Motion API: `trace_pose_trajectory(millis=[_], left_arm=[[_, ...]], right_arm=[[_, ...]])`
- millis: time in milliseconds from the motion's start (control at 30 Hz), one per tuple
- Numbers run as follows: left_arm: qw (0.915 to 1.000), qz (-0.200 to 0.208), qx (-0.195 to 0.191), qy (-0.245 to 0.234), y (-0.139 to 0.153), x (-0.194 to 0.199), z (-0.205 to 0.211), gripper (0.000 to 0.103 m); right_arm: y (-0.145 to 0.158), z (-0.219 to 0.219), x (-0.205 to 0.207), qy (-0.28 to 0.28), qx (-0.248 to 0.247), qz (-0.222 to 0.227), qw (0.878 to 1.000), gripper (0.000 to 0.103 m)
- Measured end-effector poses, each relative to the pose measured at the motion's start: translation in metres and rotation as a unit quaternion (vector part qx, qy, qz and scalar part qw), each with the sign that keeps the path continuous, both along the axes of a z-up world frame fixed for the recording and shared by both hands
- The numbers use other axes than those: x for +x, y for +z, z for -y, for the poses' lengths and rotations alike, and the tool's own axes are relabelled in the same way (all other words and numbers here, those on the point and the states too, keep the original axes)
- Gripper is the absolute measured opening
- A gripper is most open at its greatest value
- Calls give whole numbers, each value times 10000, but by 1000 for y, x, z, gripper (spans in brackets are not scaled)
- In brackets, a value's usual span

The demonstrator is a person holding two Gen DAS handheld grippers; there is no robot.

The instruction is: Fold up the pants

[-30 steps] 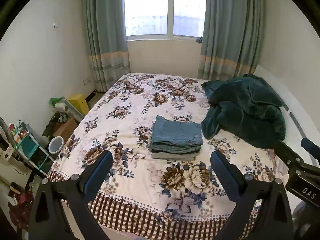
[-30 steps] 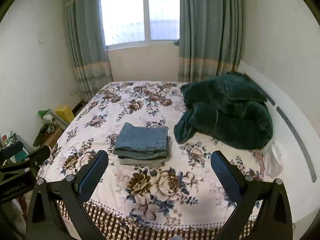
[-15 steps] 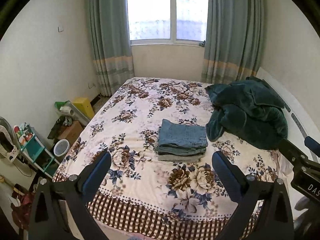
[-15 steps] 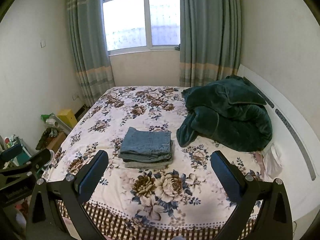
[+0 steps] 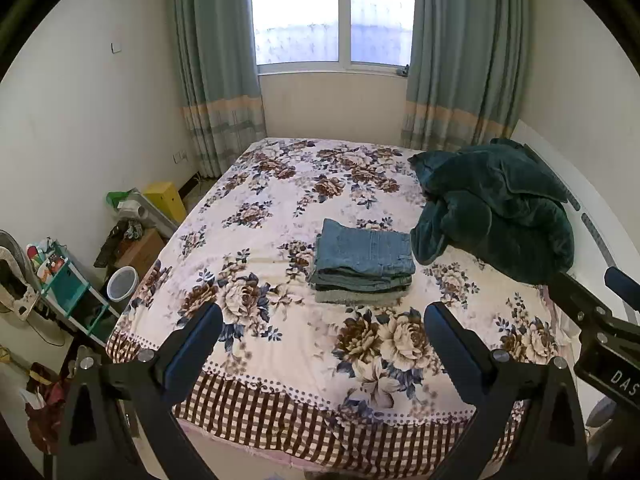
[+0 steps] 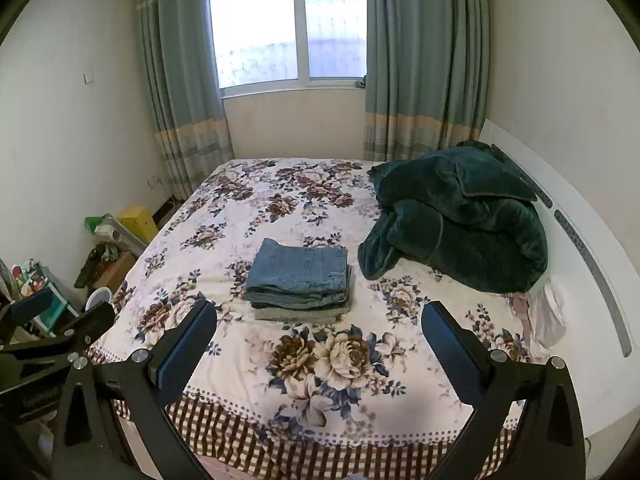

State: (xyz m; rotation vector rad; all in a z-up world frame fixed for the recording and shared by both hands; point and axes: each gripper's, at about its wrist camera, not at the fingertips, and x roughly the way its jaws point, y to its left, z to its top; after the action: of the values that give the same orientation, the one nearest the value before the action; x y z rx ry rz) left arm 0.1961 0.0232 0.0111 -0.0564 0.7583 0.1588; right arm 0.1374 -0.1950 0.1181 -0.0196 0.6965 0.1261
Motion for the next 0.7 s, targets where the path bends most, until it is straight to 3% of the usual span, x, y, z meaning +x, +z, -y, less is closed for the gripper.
trace_pose_trajectory(millis=[700], left_arm=[[10000,41,-7,39,4,0,-3,103]], right_arm=[[-4,2,-2,20,-15,0,10000,103]])
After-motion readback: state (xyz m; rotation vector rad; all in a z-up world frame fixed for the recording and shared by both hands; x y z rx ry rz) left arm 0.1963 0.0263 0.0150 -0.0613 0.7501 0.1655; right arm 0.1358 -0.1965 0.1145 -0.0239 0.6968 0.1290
